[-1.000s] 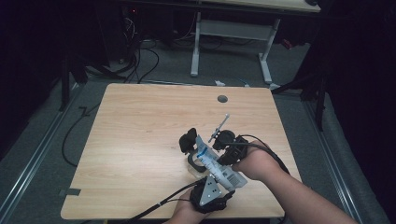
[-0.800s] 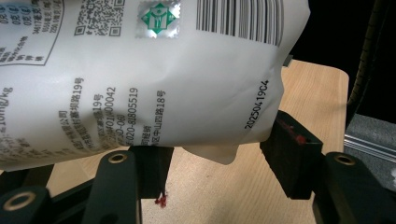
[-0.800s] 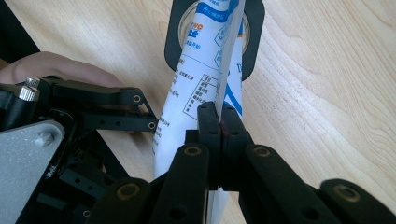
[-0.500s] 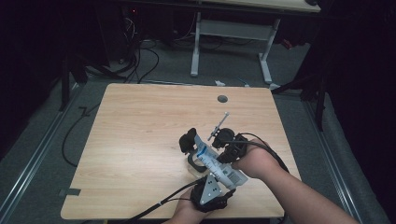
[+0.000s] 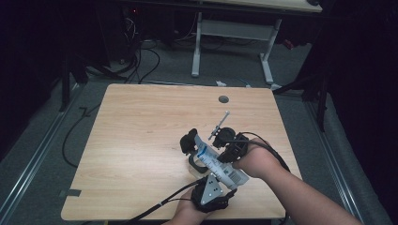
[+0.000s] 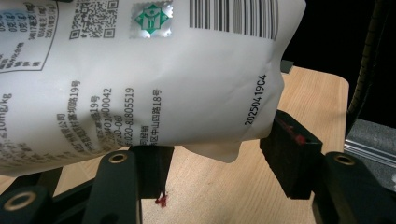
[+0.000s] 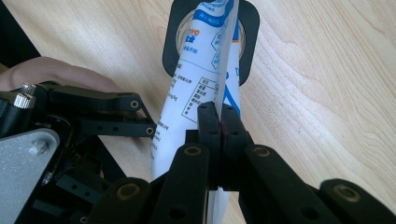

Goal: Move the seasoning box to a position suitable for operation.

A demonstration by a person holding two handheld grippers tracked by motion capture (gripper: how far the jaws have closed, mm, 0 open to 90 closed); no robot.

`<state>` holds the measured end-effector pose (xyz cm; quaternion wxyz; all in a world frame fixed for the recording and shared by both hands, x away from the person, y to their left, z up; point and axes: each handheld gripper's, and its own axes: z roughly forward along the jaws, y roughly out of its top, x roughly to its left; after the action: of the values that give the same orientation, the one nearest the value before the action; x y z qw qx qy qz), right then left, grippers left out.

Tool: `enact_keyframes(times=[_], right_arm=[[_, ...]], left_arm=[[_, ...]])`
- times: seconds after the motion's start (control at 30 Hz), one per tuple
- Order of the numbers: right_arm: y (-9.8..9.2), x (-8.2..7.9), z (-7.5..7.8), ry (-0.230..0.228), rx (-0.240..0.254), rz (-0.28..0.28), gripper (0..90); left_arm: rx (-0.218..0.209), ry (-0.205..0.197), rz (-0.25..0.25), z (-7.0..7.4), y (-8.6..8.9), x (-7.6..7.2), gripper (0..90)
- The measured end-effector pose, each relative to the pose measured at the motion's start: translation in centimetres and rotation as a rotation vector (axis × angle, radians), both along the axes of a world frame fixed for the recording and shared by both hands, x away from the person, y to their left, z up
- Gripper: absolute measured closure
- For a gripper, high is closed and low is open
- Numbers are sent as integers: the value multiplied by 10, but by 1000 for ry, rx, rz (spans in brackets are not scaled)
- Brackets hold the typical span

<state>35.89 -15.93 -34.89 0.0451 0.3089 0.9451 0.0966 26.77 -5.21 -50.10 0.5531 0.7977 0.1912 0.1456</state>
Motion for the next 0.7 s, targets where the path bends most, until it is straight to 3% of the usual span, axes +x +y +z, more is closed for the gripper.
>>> enact_keyframes(times=[0.7], right_arm=[[2,1,1,-1,0,-3,899]], left_arm=[[-13,1,4,1,-1,0,459]])
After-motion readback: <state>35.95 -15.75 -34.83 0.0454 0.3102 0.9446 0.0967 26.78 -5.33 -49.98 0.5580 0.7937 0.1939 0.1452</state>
